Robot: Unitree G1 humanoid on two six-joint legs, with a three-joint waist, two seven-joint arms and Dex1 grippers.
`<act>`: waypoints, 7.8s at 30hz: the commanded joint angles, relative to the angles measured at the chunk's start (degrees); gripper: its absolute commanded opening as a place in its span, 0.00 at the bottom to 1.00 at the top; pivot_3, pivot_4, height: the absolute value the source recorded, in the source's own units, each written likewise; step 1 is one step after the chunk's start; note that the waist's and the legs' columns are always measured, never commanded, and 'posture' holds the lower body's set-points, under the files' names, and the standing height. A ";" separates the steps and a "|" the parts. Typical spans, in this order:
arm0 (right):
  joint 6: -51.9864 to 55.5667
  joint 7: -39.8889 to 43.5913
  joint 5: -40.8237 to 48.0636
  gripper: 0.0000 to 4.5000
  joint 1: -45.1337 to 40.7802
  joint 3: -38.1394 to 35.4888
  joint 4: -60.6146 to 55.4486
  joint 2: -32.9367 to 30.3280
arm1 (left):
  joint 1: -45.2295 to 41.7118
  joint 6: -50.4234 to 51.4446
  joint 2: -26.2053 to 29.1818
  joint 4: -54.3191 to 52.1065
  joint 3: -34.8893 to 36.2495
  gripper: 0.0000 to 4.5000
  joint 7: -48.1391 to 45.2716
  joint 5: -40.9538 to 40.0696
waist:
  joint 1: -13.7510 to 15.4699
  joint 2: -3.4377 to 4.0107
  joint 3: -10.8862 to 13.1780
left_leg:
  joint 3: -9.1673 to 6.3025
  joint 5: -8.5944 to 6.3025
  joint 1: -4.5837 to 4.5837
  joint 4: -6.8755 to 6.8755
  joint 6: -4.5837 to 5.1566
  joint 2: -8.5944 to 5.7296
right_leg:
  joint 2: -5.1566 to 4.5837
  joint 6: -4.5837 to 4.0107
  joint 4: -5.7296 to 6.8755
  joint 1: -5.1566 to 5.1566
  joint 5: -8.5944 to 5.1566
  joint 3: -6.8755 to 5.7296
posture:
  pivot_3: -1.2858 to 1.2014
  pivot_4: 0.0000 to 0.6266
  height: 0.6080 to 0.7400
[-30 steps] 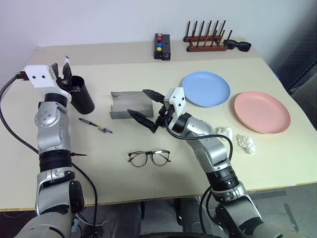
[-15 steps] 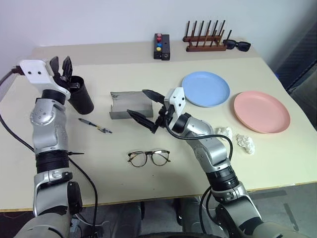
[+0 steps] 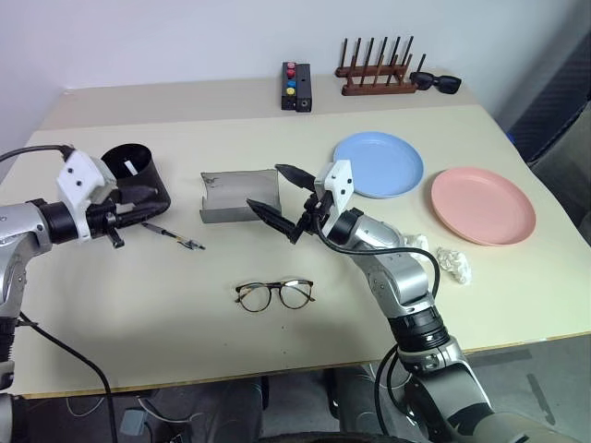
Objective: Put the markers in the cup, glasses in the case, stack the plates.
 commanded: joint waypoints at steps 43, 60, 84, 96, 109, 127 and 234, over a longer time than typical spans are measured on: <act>-0.97 1.65 0.68 1.00 -1.91 1.15 0.67 1.70 | -22.60 -18.40 -2.07 26.03 -19.53 0.61 -21.74 22.64 | -0.40 -0.01 -0.01 | -0.02 -0.01 -0.03 0.10 0.05 0.02 | 0.07 0.24 0.27 -0.08 0.08 0.05 | 0.52 0.24 0.95; -0.36 1.73 0.49 1.00 -1.31 1.22 -0.25 1.44 | -22.80 -25.01 -0.51 28.35 -22.17 0.61 -21.57 28.37 | -0.08 -0.01 -0.01 | -0.02 -0.01 -0.02 0.09 0.05 0.02 | 0.07 0.24 0.28 -0.09 0.08 0.05 | 0.52 0.24 0.95; -0.37 1.60 0.39 1.00 -1.46 1.13 -0.28 1.23 | -16.47 -17.19 -4.11 19.08 -18.92 0.01 -23.00 22.44 | 0.13 0.06 -0.05 | -0.02 -0.01 0.05 0.17 0.05 0.01 | 0.06 0.25 0.46 -0.03 0.06 0.06 | 0.52 0.24 0.95; 1.93 6.80 2.18 1.00 -0.67 2.08 -5.08 -2.44 | -11.64 6.71 -5.23 -3.70 6.09 0.01 -13.40 -5.41 | -0.19 0.03 -0.02 | -0.05 -0.01 0.03 0.15 0.05 0.03 | 0.07 0.24 0.46 -0.10 0.05 0.06 | 0.52 0.24 0.95; -0.94 3.83 1.91 1.00 -2.69 1.08 -4.77 0.74 | -21.75 -11.71 -16.69 6.12 15.53 0.01 28.53 5.80 | -0.04 -0.03 -0.04 | -0.06 0.01 0.09 0.12 0.02 0.01 | 0.07 0.24 0.44 -0.06 0.08 0.06 | 0.52 0.24 0.95; -1.33 3.07 3.93 1.00 -2.66 1.22 -6.11 2.04 | -13.90 -21.03 -26.82 12.80 16.09 0.01 42.64 6.00 | 0.04 -0.04 -0.04 | -0.06 0.01 0.05 0.14 0.02 0.00 | 0.06 0.23 0.42 -0.07 0.09 0.05 | 0.52 0.24 0.95; 4.84 6.93 4.86 1.00 4.19 1.55 -12.69 -10.16 | -13.16 -2.67 -16.54 3.23 -21.63 0.31 -15.09 13.33 | 0.05 -0.01 -0.02 | -0.04 0.00 -0.05 0.12 0.04 0.02 | 0.08 0.22 0.17 -0.05 0.07 0.06 | 0.52 0.24 0.95</act>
